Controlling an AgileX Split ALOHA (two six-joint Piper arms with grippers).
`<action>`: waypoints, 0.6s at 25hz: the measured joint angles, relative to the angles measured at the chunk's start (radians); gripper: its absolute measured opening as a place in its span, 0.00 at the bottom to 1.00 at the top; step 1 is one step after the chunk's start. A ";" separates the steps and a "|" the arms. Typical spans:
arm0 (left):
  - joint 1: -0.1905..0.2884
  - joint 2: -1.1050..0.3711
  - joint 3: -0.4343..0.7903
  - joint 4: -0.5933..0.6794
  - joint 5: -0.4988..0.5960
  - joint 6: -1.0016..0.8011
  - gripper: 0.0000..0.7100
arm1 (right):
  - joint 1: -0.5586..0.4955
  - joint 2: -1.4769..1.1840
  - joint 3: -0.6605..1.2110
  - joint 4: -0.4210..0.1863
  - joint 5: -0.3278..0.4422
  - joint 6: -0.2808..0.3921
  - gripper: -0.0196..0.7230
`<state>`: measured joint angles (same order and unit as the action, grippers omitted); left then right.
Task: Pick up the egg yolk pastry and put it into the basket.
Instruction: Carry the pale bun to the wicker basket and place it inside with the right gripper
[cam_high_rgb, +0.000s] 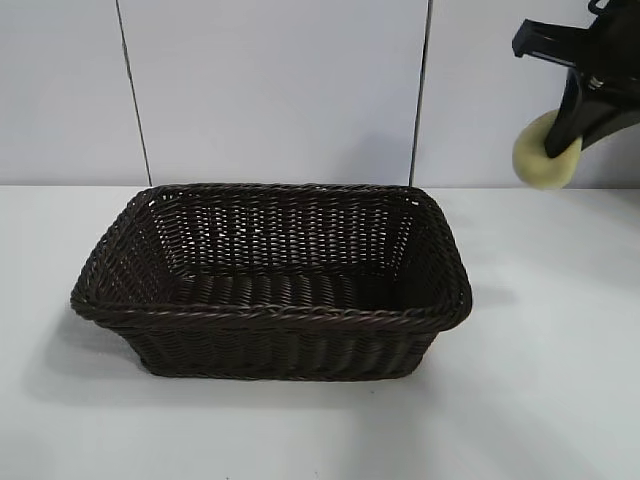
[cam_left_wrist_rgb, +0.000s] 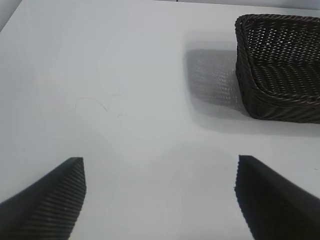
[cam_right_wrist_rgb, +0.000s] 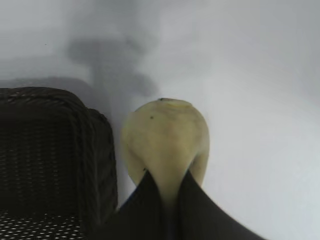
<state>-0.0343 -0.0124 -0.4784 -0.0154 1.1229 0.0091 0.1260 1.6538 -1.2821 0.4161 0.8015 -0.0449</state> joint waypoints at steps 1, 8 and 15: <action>0.000 0.000 0.000 0.000 0.000 0.000 0.84 | 0.020 0.000 0.000 0.004 -0.010 -0.002 0.06; 0.000 0.000 0.000 0.000 0.000 0.000 0.84 | 0.195 0.000 0.000 0.012 -0.077 -0.005 0.06; 0.000 0.000 0.000 0.000 0.000 0.000 0.84 | 0.363 0.005 0.000 0.018 -0.148 -0.004 0.06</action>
<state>-0.0343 -0.0124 -0.4784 -0.0154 1.1229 0.0091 0.4895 1.6586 -1.2821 0.4346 0.6537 -0.0487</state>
